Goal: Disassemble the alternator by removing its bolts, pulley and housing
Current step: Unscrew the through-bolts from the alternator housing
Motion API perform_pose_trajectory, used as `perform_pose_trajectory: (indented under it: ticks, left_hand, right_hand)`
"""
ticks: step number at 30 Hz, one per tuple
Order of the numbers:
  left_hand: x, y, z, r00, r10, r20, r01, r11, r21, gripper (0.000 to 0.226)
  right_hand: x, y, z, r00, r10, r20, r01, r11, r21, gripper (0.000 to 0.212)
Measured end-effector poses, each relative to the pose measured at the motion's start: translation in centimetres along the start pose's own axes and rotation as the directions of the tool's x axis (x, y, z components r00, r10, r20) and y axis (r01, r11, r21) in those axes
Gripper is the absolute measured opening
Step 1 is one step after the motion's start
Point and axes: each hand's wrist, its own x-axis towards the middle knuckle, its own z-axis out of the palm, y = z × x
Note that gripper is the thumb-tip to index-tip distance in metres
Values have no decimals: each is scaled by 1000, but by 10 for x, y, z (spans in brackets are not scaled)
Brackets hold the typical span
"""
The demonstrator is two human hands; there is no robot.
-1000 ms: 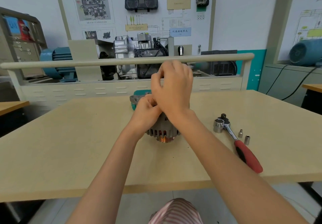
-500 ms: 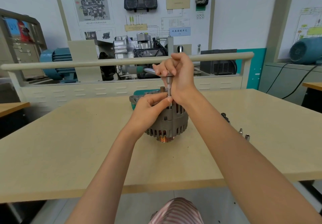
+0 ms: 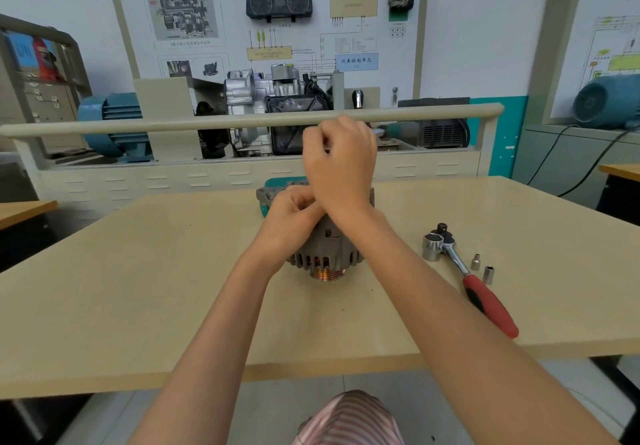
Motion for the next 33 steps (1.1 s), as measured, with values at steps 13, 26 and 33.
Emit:
perform_pose_trajectory:
  ticks: [13,26,33]
  left_hand:
    - [1,1,0,1000,11,-5,-11,1000,-5,39]
    - [2,0,2,1000,26,13,-26,1000,-17,31]
    - [2,-1,1,1000,-2,-22,2,1000,-14,20]
  right_hand:
    - [8,7,-1,971,195,142,-238,866,440,42]
    - [15,1,-3,931,285,226,-363,766,531,49]
    - [23,10,-8,847,312,430,-531,455,715,55]
